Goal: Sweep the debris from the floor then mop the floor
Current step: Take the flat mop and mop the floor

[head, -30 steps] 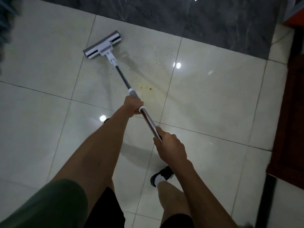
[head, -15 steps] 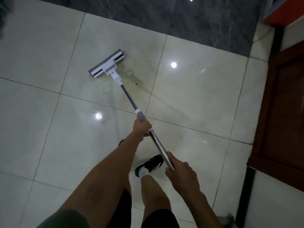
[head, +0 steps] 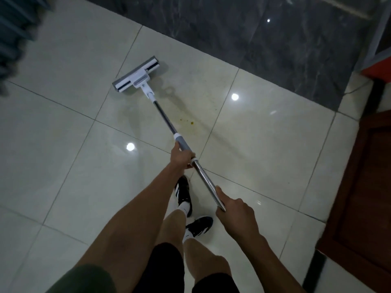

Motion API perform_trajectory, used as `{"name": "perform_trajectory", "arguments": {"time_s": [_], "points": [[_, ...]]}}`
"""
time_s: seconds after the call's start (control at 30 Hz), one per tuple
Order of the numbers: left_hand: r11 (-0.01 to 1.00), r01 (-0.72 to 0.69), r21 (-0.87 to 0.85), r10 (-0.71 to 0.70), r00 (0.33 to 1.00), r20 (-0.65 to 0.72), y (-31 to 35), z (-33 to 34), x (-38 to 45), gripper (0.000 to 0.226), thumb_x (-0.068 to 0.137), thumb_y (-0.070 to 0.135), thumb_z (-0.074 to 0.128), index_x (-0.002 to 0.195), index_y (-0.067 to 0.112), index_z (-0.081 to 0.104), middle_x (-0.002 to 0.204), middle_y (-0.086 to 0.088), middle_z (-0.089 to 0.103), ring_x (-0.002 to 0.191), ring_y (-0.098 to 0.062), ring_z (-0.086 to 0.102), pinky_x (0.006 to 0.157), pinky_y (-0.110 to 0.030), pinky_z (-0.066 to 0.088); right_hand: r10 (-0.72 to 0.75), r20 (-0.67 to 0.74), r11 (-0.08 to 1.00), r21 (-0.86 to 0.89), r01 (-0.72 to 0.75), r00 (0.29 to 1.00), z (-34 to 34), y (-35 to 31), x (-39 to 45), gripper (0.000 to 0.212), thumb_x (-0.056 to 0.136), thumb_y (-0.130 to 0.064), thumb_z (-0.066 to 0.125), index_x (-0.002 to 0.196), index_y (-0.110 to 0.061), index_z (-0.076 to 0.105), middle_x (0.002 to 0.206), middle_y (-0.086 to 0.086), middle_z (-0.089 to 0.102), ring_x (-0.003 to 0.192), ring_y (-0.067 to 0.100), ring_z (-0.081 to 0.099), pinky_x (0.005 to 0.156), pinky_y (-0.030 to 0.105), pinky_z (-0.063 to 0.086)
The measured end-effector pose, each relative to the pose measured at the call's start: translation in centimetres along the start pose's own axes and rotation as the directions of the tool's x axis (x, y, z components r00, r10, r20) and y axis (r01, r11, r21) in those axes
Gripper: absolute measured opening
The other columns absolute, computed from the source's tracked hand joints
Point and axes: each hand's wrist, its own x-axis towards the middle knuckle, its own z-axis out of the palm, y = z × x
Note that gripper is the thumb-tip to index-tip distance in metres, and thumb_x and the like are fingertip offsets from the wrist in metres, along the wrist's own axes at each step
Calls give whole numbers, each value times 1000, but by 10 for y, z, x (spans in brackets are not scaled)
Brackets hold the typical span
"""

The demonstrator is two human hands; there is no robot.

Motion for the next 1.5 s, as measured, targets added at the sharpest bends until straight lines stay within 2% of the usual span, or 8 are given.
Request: {"name": "perform_trajectory", "arguments": {"time_s": [0.27,0.37,0.47,0.63,1.03,1.23,1.33,1.5], "points": [[992,-8,-126,-2,997,-78,63,-73,28,68,88,-6,64,144,17,34,92,-10,54,84,-33,64,81,-58,57,-146,75,980,-123,155,986,-53,-67,72,62,96,-34,50,151,-45,25,78,1,60,65,18,59,60,30,48],[982,8,-188,-30,993,-114,68,-102,33,57,88,-5,65,121,29,32,104,-14,52,93,-35,66,81,-56,58,-198,133,956,-191,221,971,-61,-93,92,60,96,-34,48,151,-46,27,83,3,62,71,21,61,67,31,50],[965,6,-261,-50,985,-163,69,-124,39,58,87,-4,67,135,13,38,110,-19,56,103,-38,66,81,-56,58,-261,167,923,-246,296,951,-69,-114,110,57,97,-33,48,149,-45,31,83,3,64,74,23,63,77,33,48],[921,-9,-389,-97,963,-253,66,-145,34,55,86,-4,68,134,6,42,124,-18,51,101,-36,65,82,-57,57,-363,260,832,-341,437,895,-84,-133,134,56,96,-34,48,149,-42,32,82,6,62,73,24,62,68,34,54],[747,-64,-661,-251,895,-370,5,-164,11,70,88,-4,66,147,6,30,96,-5,49,91,-30,64,75,-50,60,-510,480,515,-494,700,714,-87,-158,149,55,95,-30,47,149,-37,32,84,5,63,67,25,55,58,31,43],[649,-84,-756,-323,869,-374,-31,-185,19,34,87,-6,66,114,3,47,102,-14,55,81,-27,64,72,-47,60,-542,538,339,-563,754,646,-73,-191,151,54,96,-27,46,148,-37,32,74,1,51,61,22,49,54,29,37],[613,-67,-787,-337,879,-337,-35,-192,26,24,87,-8,66,86,9,48,93,-14,59,74,-24,64,74,-48,60,-524,531,344,-584,735,666,-70,-195,152,54,96,-29,46,147,-39,32,72,0,52,60,23,51,52,30,37],[596,-35,-802,-299,917,-263,-19,-198,32,25,88,-7,66,110,-4,55,97,-18,62,76,-24,65,74,-47,61,-537,520,390,-544,743,664,-85,-205,161,50,98,-39,46,146,-43,31,85,1,64,70,22,62,58,31,47]]}}
